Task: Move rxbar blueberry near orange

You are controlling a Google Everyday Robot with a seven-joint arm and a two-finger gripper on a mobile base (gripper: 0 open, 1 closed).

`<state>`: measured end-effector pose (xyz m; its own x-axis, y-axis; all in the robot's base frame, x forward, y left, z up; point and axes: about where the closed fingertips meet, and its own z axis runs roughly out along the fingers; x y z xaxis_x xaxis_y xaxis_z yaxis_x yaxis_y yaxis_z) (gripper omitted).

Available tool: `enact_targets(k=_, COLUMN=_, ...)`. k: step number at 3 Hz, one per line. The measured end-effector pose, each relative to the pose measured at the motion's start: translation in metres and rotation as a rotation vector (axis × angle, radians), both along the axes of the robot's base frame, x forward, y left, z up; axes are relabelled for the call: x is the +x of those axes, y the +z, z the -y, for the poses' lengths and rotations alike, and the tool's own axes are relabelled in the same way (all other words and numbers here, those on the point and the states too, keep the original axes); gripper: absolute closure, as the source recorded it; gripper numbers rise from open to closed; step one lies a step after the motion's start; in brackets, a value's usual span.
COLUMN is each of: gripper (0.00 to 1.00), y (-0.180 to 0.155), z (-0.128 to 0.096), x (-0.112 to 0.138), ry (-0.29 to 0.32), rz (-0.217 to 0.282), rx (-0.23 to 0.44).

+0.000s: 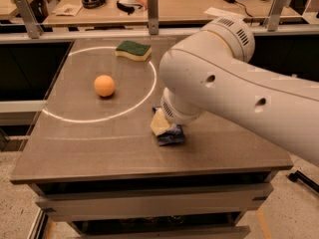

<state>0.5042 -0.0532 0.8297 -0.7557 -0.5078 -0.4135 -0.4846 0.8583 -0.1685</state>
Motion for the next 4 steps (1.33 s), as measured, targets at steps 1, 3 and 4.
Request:
enact_targets(k=1, gripper=0.88, y=0.003, z=0.0, x=0.0, ry=0.0, rz=0.0, rx=0.0)
enact_targets(k=3, gripper=1.0, y=0.034, z=0.017, x=0.016, ry=0.057, rz=0.114, rx=0.221)
enact_targets(k=4, gripper=1.0, y=0.066, z=0.011, x=0.039, ry=0.098, rz=0.197, rx=0.445)
